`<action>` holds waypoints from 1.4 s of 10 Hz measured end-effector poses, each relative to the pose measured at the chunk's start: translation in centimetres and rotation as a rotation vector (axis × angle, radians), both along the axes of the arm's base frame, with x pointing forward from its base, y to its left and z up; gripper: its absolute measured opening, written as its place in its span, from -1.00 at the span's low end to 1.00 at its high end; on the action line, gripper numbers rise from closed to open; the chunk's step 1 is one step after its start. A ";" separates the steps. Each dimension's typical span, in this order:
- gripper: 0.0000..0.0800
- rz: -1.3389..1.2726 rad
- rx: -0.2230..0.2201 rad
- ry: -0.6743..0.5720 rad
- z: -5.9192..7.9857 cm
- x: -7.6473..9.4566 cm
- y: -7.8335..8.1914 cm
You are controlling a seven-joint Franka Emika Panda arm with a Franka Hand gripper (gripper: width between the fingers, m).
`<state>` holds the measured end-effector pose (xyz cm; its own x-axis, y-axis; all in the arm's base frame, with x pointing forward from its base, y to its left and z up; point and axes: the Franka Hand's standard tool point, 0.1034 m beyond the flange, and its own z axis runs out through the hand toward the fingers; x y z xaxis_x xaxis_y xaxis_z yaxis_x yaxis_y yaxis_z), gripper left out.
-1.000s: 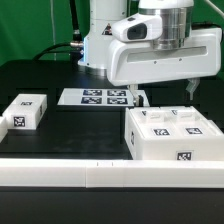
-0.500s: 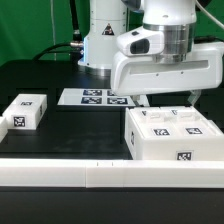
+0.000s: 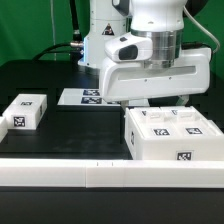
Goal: Assemble cabinet
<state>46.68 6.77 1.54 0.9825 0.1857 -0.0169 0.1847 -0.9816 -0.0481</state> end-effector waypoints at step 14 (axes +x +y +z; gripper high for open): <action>0.99 -0.033 -0.053 -0.021 -1.1 1.6 0.4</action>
Offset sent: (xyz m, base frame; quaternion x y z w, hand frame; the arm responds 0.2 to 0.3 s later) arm 0.0251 -0.0102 -0.0068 -0.0556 0.0373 -0.0099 0.9977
